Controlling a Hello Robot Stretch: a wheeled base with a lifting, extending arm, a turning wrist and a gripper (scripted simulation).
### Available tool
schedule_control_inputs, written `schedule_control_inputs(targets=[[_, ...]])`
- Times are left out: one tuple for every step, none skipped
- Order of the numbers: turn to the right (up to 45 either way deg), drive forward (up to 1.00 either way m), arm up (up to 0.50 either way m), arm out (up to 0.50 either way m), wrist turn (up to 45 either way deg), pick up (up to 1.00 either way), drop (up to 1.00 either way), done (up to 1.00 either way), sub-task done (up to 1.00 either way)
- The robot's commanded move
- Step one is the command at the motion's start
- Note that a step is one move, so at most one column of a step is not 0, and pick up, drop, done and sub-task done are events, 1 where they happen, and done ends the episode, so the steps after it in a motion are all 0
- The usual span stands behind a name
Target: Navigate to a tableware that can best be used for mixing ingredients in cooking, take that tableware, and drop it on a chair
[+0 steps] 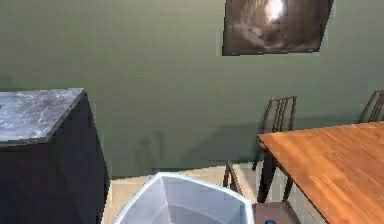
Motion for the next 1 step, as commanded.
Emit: schedule_control_inputs(targets=[[-45.0,0.0,0.0,0.0,0.0,0.0,0.0,0.0,0.0]])
